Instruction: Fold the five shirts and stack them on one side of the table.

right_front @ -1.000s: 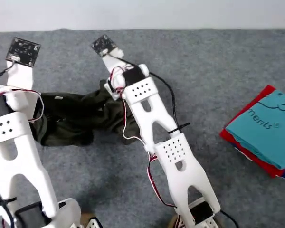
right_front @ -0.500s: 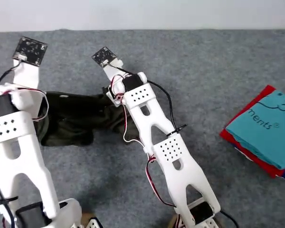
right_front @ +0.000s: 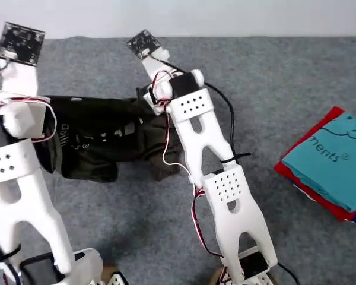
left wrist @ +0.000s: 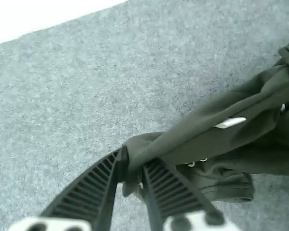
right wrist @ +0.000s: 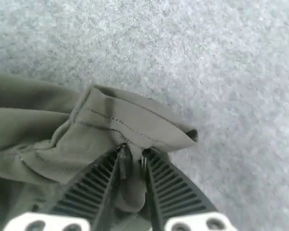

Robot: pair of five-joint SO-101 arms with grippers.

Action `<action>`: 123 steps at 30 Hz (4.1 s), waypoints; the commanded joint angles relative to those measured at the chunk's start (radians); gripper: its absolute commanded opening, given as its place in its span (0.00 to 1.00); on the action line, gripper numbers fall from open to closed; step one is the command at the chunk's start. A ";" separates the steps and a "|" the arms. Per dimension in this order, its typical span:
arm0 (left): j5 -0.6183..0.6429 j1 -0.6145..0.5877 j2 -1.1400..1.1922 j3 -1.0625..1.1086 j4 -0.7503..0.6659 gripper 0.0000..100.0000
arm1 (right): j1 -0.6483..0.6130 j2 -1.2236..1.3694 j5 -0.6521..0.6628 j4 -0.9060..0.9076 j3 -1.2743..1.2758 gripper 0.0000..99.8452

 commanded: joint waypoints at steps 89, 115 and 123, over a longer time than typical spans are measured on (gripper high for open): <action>-0.327 -0.341 -0.038 0.601 -0.334 0.01 | -0.292 -0.450 -0.328 0.202 0.813 0.16; -0.327 -0.336 -0.038 0.611 -0.339 0.01 | -0.242 -0.381 -0.321 0.133 0.798 0.16; -0.327 -0.336 -0.038 0.611 -0.336 0.01 | -0.291 -0.306 -0.321 0.090 0.798 0.16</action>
